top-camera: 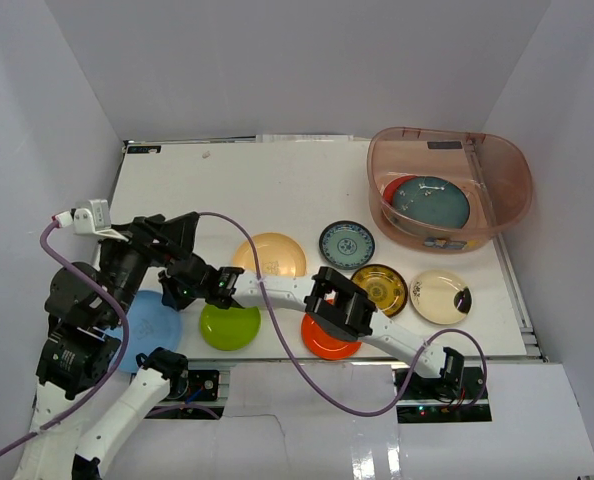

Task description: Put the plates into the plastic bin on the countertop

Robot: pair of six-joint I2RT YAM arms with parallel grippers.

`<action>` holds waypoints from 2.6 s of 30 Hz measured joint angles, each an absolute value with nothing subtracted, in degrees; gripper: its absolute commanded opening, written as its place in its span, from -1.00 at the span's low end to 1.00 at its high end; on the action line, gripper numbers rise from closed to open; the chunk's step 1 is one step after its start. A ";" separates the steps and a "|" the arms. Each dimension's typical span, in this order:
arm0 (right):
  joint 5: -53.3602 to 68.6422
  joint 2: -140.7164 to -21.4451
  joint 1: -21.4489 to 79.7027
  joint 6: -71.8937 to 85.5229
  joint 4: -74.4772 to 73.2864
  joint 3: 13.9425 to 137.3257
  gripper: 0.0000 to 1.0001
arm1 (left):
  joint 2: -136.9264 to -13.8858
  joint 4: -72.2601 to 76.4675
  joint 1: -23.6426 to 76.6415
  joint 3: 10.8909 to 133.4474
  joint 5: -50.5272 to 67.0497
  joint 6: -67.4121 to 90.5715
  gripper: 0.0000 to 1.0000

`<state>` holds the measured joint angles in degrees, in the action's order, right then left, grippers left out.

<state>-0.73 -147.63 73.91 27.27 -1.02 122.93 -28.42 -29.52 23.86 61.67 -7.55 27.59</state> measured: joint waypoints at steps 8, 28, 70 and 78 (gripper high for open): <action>-1.06 -133.95 70.06 28.18 3.33 110.00 -0.85 | -28.49 -32.12 24.29 64.36 -10.41 24.64 0.96; -8.16 -82.15 0.05 23.09 2.92 64.93 -0.84 | -49.58 -27.22 24.99 46.15 -7.35 30.35 0.85; 19.05 -83.24 29.89 18.39 2.55 51.53 0.84 | -79.40 -9.67 16.49 44.71 2.48 32.75 -1.00; 19.25 -91.59 32.14 19.33 2.76 61.08 0.43 | -69.71 -7.49 16.62 42.81 9.04 32.69 -1.00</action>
<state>19.25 -91.59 32.14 19.33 2.76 61.08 -69.71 -7.49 16.62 42.81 9.04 32.69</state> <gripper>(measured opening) 0.983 0.011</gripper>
